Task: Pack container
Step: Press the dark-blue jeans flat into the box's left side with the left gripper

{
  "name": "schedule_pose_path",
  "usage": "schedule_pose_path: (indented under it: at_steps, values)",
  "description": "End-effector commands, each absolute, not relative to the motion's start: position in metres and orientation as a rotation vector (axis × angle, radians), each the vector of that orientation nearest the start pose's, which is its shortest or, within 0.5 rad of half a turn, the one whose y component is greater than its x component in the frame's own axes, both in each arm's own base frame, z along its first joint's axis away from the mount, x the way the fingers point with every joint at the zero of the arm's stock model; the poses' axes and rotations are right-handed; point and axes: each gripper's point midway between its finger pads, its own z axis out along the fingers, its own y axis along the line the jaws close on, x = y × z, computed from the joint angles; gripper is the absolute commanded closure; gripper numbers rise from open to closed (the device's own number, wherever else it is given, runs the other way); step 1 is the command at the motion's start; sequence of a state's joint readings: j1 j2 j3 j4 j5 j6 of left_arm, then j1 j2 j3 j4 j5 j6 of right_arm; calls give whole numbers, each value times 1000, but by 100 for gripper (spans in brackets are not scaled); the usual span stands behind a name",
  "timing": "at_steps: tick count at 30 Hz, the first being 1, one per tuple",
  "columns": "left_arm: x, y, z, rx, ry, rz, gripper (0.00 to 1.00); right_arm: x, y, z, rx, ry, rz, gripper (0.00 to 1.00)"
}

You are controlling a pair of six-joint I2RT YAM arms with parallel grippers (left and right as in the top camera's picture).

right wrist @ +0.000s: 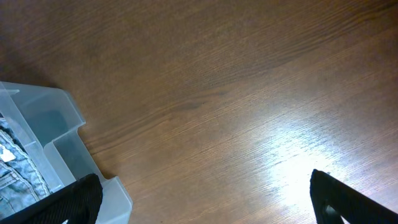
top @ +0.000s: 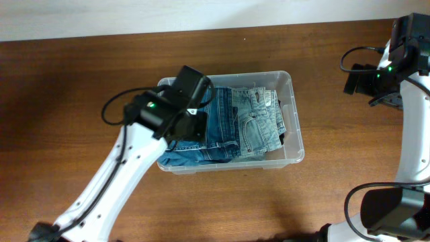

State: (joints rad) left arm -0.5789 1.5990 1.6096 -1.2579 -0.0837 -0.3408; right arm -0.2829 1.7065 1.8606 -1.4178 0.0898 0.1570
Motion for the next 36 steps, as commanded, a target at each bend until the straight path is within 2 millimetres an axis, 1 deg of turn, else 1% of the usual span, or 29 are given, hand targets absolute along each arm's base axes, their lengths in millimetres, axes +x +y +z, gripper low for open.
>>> schedule_pose_path:
  at_steps: [1, 4, 10, 11, 14, 15, 17, 19, 20, 21, 22, 23, 24, 27, 29, 30, 32, 34, 36]
  values:
    - [304, -179, 184, 289, 2868, -11, 98, 343, -120, 239, 655, 2758, -172, 1]
    - [305, -180, 162, 300, 2933, 39, 98, 343, -120, 239, 656, 2758, -172, 2]
    - [301, -179, 114, 326, 3070, 156, 99, 343, -120, 239, 656, 2758, -172, 1]
    - [303, -181, 103, 330, 3081, 166, 99, 343, -120, 239, 656, 2758, -172, 1]
    - [313, -189, 80, 336, 3080, 166, 99, 343, -120, 239, 656, 2758, -172, 2]
    - [316, -192, 74, 337, 3076, 161, 100, 343, -120, 239, 656, 2758, -172, 2]
    - [322, -196, 71, 336, 3058, 148, 99, 343, -120, 239, 655, 2758, -172, 2]
    - [329, -199, 77, 338, 3030, 126, 99, 343, -120, 239, 655, 2758, -172, 1]
    - [333, -201, 86, 332, 3011, 114, 99, 343, -120, 239, 656, 2758, -172, 1]
    - [336, -203, 97, 328, 2992, 98, 99, 343, -120, 239, 655, 2758, -172, 2]
    - [339, -205, 113, 323, 2969, 78, 99, 343, -120, 239, 656, 2758, -172, 2]
    - [341, -206, 122, 320, 2956, 67, 99, 343, -120, 239, 655, 2758, -172, 1]
    - [341, -208, 139, 320, 2933, 47, 99, 343, -120, 239, 655, 2758, -172, 1]
    - [338, -212, 179, 322, 2869, -6, 99, 343, -120, 239, 656, 2758, -172, 2]
    - [337, -214, 197, 321, 2827, -41, 99, 343, -120, 239, 656, 2758, -172, 1]
    - [335, -216, 203, 318, 2813, -60, 99, 343, -120, 239, 656, 2758, -172, 2]
    - [331, -219, 207, 325, 2813, -93, 99, 343, -120, 239, 656, 2758, -172, 2]
    - [323, -225, 204, 354, 2837, -116, 100, 343, -120, 239, 656, 2758, -172, 1]
    - [319, -228, 199, 372, 2850, -112, 99, 343, -120, 239, 655, 2758, -172, 2]
